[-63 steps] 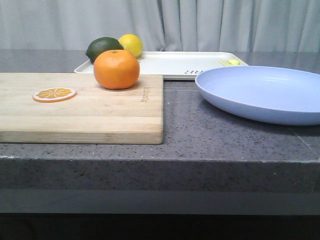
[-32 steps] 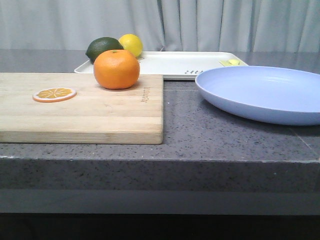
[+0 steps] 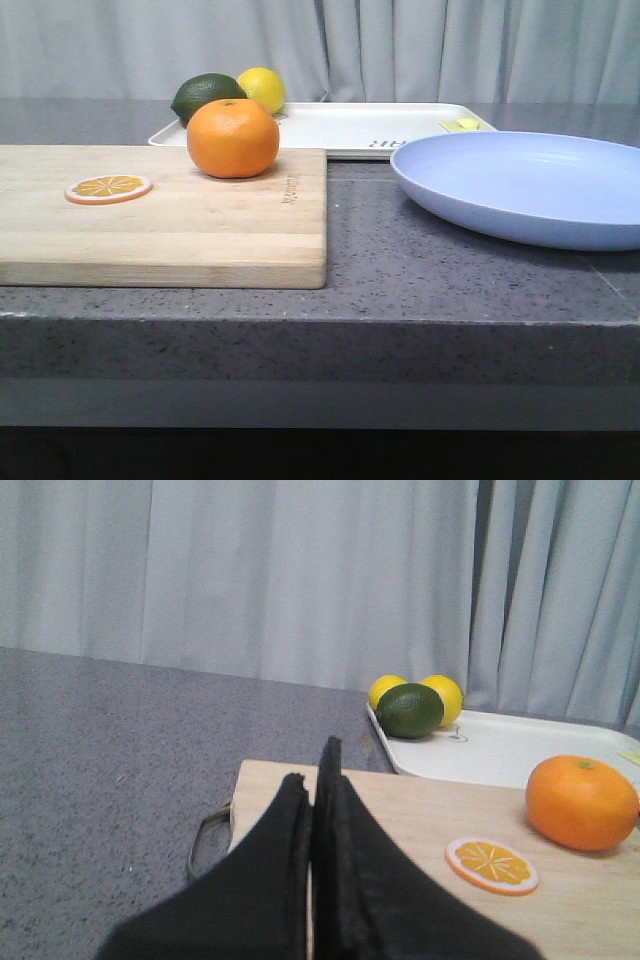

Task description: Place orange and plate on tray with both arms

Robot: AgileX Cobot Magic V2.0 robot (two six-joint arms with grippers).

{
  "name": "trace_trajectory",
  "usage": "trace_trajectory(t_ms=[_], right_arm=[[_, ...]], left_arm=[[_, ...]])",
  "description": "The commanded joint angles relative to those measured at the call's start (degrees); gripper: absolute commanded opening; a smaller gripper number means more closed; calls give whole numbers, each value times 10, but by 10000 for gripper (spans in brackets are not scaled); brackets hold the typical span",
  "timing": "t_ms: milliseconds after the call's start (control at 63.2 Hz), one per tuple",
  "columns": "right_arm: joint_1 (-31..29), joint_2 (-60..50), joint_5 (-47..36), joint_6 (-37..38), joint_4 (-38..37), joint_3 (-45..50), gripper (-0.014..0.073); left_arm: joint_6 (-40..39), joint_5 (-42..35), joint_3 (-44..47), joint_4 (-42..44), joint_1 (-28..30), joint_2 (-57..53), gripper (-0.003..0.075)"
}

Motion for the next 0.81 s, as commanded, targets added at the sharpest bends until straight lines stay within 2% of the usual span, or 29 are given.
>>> trace_trajectory(t_ms=[0, 206, 412, 554, 791], right_arm=[[-4, -10, -22, -7, 3, -66, -118], [-4, 24, 102, -7, 3, -192, -118], [-4, 124, 181, -7, 3, -279, -118], [-4, 187, 230, -7, 3, -300, -118], [-4, 246, 245, -7, 3, -299, -118]], left_arm=[[-3, -17, -60, -8, 2, -8, -20], [-3, 102, -187, -8, 2, 38, -20], [-3, 198, -293, -8, 2, 128, -20], [-3, 201, -312, -12, 2, 169, -20], [-3, 202, -309, -12, 2, 182, -20]])
